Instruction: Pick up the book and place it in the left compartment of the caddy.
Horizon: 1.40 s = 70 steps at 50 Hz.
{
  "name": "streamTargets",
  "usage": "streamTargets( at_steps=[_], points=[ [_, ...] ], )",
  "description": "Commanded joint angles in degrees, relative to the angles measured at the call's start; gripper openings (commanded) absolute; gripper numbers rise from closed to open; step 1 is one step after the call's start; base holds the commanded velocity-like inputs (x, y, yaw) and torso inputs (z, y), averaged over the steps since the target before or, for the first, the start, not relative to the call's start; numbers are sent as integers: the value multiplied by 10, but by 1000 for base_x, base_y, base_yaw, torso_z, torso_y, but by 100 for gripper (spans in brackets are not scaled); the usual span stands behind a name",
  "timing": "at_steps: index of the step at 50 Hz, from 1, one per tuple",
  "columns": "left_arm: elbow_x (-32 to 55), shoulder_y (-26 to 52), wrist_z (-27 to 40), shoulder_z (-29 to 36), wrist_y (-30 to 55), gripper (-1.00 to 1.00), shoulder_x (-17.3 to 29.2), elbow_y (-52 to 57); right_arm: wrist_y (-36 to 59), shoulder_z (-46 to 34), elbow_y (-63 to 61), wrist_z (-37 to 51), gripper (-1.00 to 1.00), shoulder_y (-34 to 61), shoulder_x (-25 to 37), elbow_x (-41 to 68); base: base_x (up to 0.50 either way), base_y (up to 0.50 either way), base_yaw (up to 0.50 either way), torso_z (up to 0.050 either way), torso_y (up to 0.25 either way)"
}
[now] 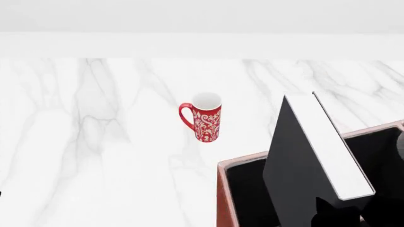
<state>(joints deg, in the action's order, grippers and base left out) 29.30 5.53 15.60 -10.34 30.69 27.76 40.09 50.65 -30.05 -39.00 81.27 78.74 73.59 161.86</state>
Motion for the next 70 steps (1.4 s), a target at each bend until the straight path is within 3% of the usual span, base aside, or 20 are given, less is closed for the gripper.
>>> streamTargets(
  at_steps=[1, 20, 41, 70],
  points=[
    [-1, -1, 1, 2, -2, 100, 1, 0, 1, 5, 0, -62, -100, -44, 17, -70, 0, 0, 0, 0, 0],
    [1, -1, 3, 4, -3, 100, 3, 0, -17, -1, 10, -139, -100, -139, 14, -180, 0, 0, 0, 1, 1],
    [4, -2, 5, 3, -5, 100, 5, 0, 19, -9, 28, -155, -100, -156, 13, -251, 0, 0, 0, 0, 1],
    [7, -4, 9, 4, -6, 100, 9, 2, -7, -6, 26, -228, -100, -236, 20, -346, 0, 0, 0, 0, 1]
  ],
)
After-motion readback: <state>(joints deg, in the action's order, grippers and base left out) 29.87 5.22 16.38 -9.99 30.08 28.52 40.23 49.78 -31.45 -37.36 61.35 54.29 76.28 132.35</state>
